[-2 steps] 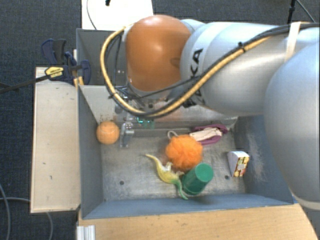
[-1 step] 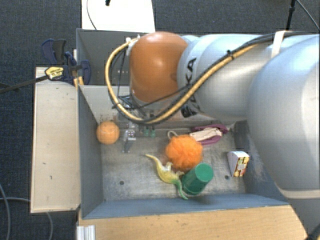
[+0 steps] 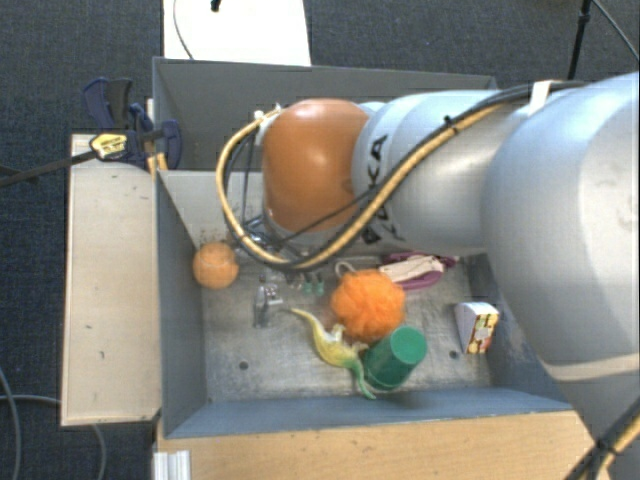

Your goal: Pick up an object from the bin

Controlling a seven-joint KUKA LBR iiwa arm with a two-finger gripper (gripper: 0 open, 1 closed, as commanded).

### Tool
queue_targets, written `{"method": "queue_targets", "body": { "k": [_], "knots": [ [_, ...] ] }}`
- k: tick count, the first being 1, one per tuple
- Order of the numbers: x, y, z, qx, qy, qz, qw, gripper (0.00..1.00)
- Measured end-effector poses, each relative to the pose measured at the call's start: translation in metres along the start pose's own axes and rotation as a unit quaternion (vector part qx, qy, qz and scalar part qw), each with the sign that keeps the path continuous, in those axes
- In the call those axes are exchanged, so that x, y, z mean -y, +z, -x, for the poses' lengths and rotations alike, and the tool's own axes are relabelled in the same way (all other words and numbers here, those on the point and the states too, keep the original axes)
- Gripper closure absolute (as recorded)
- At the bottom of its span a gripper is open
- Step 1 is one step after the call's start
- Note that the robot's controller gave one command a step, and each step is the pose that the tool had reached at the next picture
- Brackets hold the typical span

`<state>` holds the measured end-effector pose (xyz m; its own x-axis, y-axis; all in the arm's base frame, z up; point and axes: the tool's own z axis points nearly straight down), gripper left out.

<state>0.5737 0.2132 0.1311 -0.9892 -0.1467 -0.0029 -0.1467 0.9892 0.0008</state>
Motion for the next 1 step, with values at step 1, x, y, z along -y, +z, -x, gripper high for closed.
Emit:
{"method": "queue_targets", "body": {
  "k": [1],
  "knots": [
    [0.0016,-0.0486,0.0146,0.0001,-0.045,0.0,0.999,1.0]
  ]
}}
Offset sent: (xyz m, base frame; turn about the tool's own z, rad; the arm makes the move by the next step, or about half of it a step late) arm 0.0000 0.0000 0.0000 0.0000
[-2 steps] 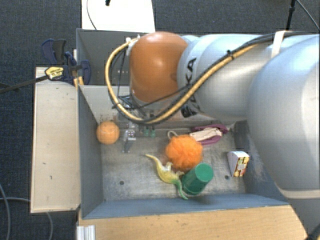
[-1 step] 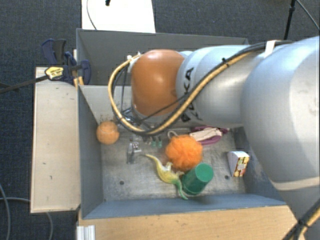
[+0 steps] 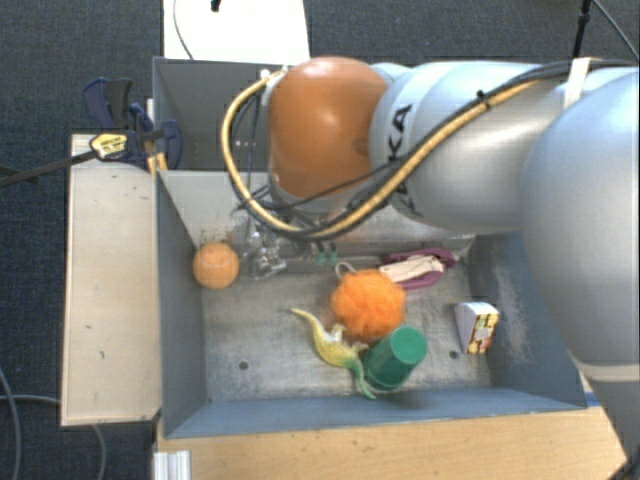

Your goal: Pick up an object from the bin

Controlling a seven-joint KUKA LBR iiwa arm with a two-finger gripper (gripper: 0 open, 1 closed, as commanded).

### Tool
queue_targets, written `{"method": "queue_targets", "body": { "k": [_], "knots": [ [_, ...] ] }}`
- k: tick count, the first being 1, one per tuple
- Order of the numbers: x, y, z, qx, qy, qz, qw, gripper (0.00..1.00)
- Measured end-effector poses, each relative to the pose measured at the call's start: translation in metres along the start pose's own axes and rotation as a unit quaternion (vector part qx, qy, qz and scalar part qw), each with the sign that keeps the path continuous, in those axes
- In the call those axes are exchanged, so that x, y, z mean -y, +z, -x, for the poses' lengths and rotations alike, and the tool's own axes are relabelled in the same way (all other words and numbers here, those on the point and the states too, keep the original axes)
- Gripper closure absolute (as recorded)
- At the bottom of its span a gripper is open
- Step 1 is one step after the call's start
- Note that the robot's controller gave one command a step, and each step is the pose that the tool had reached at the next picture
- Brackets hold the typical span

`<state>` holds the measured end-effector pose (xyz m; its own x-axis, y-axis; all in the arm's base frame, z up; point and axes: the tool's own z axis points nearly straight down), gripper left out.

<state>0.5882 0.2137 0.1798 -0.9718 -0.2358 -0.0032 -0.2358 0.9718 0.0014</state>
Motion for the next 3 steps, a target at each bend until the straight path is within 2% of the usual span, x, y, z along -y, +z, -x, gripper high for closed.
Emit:
{"method": "queue_targets", "body": {
  "k": [1,2,3],
  "knots": [
    [0.0,0.0,0.0,-0.0001,0.0,0.0,1.0,1.0],
    [-0.003,0.001,0.0,-0.0007,0.086,-0.001,0.9963,1.0],
    [-0.007,-0.012,-0.007,0.0005,0.17,0.0,0.9855,1.0]
  ]
}}
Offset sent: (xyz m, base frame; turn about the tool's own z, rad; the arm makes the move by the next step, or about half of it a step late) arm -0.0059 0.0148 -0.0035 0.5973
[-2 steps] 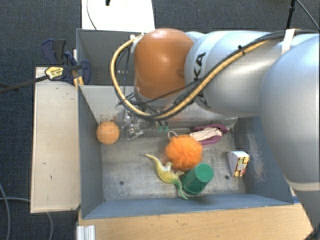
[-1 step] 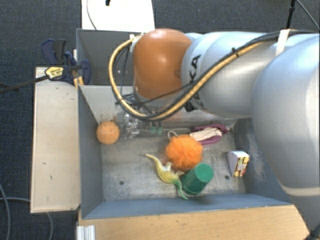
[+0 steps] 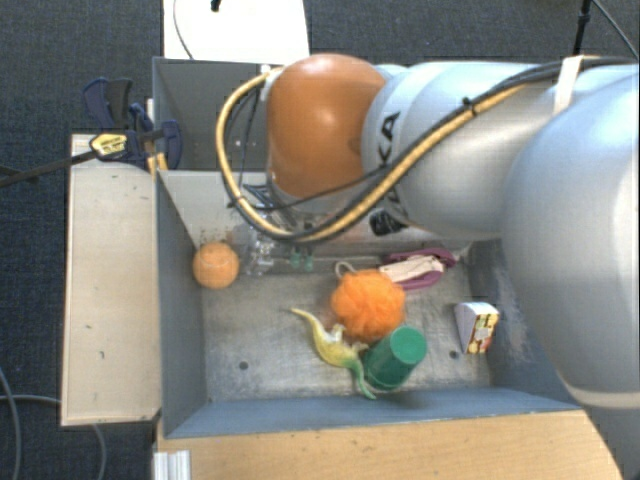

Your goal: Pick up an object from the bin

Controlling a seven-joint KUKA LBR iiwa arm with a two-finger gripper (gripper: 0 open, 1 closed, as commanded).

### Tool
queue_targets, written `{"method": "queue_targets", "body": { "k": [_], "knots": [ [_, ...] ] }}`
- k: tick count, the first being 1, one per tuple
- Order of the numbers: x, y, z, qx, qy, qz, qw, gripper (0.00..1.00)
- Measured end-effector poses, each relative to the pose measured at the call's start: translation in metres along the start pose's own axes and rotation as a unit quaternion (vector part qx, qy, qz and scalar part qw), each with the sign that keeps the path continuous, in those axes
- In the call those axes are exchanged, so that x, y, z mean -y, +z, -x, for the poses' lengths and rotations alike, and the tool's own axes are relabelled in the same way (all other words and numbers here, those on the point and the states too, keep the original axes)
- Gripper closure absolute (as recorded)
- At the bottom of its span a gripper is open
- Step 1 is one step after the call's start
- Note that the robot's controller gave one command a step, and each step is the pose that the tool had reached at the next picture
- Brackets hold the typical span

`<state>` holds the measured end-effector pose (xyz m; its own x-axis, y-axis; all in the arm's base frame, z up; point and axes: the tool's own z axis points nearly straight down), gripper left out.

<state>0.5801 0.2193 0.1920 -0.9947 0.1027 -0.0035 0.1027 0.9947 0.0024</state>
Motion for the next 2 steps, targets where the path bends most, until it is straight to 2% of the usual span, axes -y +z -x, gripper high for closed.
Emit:
{"method": "queue_targets", "body": {
  "k": [1,2],
  "knots": [
    [0.0,0.008,-0.01,0.0004,-0.063,0.0,0.998,1.0],
    [0.041,0.003,-0.032,-0.0018,0.009,-0.001,1.0,1.0]
  ]
}}
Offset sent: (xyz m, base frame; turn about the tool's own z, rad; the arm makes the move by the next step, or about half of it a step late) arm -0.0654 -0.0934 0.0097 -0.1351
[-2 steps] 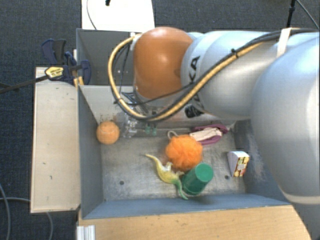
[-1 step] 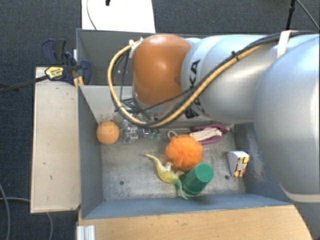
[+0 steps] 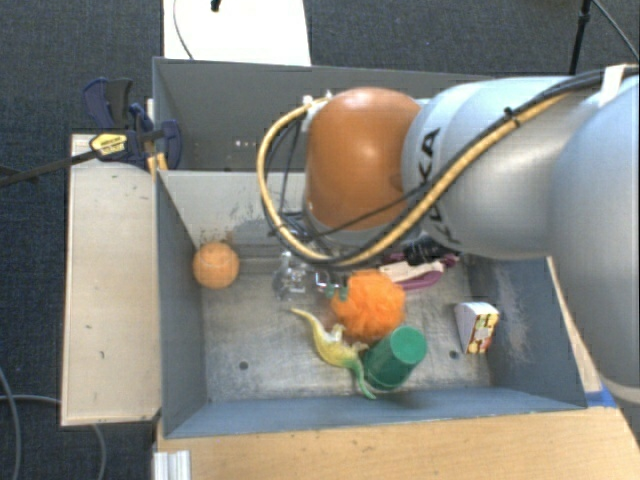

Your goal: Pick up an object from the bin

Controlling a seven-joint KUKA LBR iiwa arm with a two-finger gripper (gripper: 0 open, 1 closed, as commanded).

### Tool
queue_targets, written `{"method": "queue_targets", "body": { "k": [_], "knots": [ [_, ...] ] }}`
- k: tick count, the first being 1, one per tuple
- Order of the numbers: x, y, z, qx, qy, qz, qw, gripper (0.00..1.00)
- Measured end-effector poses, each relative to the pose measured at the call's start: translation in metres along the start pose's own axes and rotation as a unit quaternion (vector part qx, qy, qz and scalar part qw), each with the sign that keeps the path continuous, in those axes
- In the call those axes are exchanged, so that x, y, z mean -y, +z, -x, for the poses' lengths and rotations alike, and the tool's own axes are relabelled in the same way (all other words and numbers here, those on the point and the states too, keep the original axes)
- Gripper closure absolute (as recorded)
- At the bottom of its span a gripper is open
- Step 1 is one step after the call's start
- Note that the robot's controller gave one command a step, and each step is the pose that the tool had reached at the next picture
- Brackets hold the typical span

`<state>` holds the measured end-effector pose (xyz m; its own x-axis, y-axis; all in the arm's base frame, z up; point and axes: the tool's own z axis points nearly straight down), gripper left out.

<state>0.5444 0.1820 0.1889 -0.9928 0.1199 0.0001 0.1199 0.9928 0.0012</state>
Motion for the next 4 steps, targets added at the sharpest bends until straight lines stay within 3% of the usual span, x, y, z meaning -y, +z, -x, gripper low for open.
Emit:
{"method": "queue_targets", "body": {
  "k": [1,2,3,4],
  "knots": [
    [0.024,0.005,-0.004,0.0011,-0.088,0.0,0.9961,1.0],
    [0.023,-0.005,-0.014,0.0015,-0.002,0.0,1.0,1.0],
    [0.043,0.003,-0.007,0.0004,0.084,0.0,0.9964,1.0],
    [0.042,0.001,-0.031,0.0,0.013,0.0,0.9999,0.0]
  ]
}}
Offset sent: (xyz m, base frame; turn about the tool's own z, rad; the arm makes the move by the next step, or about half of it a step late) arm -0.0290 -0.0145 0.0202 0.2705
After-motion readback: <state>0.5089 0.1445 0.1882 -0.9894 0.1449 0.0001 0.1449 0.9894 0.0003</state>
